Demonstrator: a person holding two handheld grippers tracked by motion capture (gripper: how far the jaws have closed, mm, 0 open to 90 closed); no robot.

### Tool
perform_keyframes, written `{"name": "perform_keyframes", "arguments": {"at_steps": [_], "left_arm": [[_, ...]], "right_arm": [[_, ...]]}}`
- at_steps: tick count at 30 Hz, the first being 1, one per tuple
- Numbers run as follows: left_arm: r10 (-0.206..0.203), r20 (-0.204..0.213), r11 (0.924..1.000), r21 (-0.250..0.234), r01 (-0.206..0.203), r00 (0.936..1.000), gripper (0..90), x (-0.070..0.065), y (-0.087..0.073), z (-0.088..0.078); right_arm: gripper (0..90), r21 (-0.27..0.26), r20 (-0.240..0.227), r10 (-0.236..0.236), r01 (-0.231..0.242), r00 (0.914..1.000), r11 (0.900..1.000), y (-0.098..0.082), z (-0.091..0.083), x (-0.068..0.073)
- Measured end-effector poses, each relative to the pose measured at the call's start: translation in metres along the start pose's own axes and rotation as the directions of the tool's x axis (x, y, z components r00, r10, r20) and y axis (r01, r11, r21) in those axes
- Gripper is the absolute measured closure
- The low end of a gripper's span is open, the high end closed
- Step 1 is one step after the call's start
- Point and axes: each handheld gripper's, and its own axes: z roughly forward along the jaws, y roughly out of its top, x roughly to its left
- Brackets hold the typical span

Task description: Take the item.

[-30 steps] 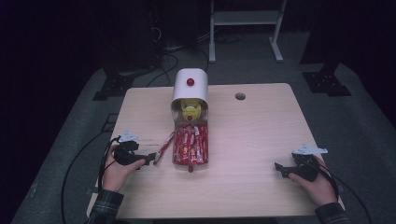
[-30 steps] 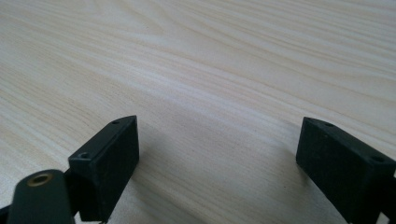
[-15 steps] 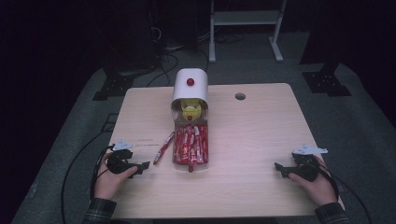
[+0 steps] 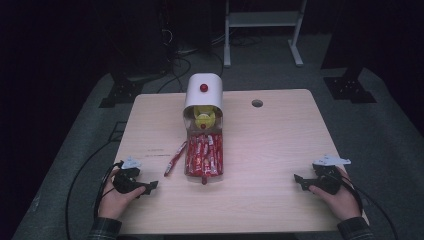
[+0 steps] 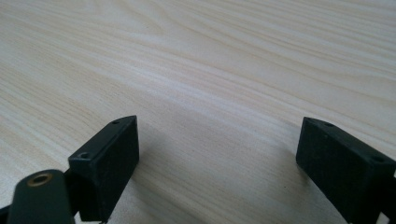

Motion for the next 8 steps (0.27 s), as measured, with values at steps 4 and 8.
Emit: {"name": "perform_keyframes", "arguments": {"at_steps": [4, 8], "left_arm": [[0.032, -0.011, 0.9995, -0.007, -0.032, 0.9994, 6.1, -0.0014, -0.0036, 0.0014], [0.042, -0.022, 0.9991, 0.0, -0.042, 0.9989, 3.2, -0.0022, -0.0039, 0.0022]], "right_arm": [[12.1, 0.0, 0.0, 0.0, 0.0, 1.0, 1.0, 0.0, 0.0, 0.0], [12.1, 0.0, 0.0, 0.0, 0.0, 1.0, 1.0, 0.0, 0.0, 0.0]]}}
